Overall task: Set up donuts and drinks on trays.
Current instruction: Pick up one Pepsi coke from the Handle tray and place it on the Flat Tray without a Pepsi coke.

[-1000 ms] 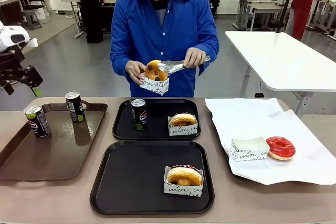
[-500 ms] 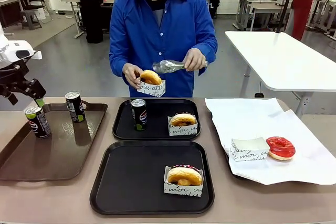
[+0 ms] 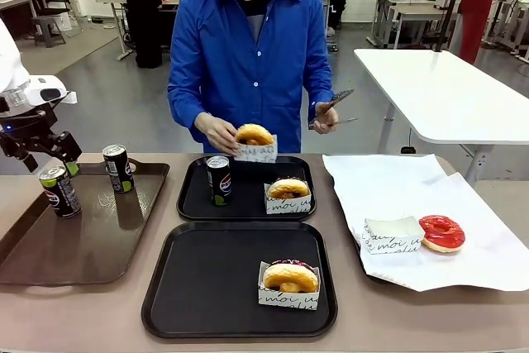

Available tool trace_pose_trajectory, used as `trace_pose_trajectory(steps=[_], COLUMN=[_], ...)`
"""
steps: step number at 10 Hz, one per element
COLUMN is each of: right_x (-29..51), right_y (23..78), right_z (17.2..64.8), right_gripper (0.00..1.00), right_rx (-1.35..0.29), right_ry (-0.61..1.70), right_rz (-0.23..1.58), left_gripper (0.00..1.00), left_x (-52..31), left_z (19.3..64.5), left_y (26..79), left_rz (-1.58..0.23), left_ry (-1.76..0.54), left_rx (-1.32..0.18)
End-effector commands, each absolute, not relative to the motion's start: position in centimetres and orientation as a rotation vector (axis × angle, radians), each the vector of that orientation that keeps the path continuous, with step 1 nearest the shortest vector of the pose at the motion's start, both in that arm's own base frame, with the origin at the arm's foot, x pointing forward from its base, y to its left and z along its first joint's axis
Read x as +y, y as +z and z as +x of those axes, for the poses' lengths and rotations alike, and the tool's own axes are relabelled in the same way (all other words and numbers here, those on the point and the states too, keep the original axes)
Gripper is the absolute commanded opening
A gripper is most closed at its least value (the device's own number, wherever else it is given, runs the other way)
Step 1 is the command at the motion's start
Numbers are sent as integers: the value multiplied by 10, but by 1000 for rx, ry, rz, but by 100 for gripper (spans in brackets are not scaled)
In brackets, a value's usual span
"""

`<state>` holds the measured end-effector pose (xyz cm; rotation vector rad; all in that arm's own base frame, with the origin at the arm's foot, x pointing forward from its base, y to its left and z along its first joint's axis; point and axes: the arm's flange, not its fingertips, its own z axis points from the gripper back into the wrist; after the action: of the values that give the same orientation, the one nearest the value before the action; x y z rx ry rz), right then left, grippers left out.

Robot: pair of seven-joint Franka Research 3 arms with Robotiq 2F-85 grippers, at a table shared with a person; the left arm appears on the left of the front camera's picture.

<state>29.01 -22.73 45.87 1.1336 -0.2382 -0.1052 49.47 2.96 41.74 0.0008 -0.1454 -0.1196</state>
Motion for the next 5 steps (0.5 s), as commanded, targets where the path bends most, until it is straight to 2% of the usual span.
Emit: trace_pose_trajectory(steps=[1, 5], right_x=[-228, -228], right_y=[459, 459], right_z=[290, 290], right_gripper=[100, 100], right_rx=[-250, -250], right_ry=[-93, -93], right_rz=[1148, 1148], left_gripper=[100, 100], left_x=[33, 40], left_z=[500, 498], left_y=[420, 402], left_rz=[23, 16], left_ry=[-98, -86], left_rx=[-126, -100])
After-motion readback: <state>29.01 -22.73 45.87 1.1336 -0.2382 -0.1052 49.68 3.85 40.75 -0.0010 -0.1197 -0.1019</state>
